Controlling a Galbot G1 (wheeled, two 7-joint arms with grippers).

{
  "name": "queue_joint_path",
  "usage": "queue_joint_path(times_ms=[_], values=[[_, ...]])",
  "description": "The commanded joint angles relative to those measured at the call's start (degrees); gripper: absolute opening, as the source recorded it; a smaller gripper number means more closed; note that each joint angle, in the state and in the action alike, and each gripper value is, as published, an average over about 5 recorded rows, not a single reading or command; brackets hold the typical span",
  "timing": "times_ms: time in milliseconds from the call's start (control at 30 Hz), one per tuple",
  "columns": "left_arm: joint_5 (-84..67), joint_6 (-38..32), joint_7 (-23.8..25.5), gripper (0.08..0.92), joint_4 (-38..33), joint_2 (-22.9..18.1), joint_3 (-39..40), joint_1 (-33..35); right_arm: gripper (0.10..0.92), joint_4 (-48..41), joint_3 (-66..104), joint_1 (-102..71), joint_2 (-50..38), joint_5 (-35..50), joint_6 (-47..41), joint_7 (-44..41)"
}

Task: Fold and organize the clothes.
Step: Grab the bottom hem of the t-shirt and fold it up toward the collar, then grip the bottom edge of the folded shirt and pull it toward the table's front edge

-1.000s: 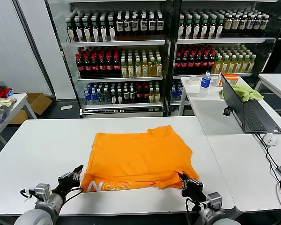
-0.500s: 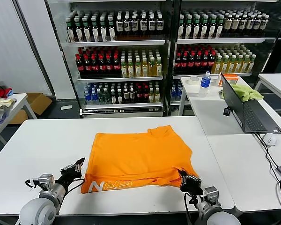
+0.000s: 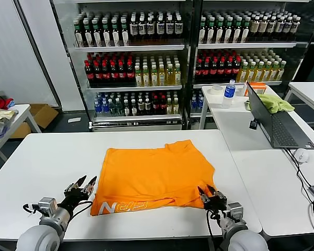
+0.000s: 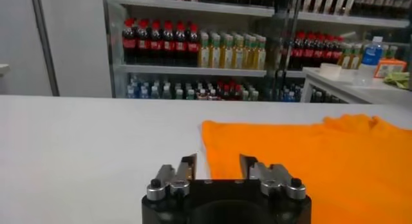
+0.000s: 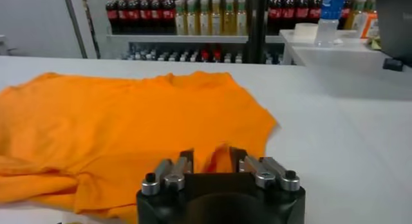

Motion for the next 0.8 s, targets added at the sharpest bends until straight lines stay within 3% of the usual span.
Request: queue_joint_path(times_ms=[33, 200, 333, 800], values=[[0.32, 6.97, -4.38, 0.583, -10.48, 0.09, -1.24, 11.11, 0.663, 3.6, 3.37, -5.77, -0.77, 0.35, 0.13, 0.06], [1.31, 9.01, -4.45, 0.722, -10.72, -0.34, -0.71, 12.78, 0.793, 2.9, 5.03, -8.52, -0.71, -0.69, 2.12, -0.51], [2.35, 9.4, -4.35, 0.807, -9.35, -0.84, 0.4, 12.42, 0.82, 2.28, 4.97, -8.89, -0.42, -0.91, 2.33, -0.69], [2.03, 9.05, -4.26, 0.823, -5.94, -1.51, 1.8, 9.96, 0.823, 0.53, 2.74, -6.87, 0.61, -0.66, 2.32, -0.95]])
